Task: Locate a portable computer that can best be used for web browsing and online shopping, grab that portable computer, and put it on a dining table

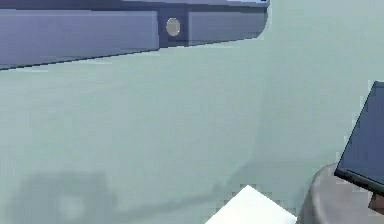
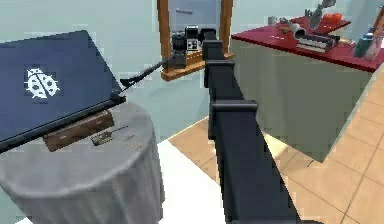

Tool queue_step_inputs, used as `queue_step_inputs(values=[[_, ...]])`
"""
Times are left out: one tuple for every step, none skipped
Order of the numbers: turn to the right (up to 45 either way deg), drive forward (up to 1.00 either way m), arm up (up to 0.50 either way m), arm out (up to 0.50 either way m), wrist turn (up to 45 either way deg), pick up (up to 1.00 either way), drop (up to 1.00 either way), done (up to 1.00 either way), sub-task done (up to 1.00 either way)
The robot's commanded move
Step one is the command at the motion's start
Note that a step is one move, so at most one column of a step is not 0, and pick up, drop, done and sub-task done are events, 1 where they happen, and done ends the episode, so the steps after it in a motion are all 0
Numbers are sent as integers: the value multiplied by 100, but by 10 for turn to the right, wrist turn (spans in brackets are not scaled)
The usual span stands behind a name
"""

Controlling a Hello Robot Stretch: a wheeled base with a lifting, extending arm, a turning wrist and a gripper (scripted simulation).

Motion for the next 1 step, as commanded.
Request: queue_step_inputs(values=[[0, 0, -30, 0, 0, 0, 0, 0, 0]])
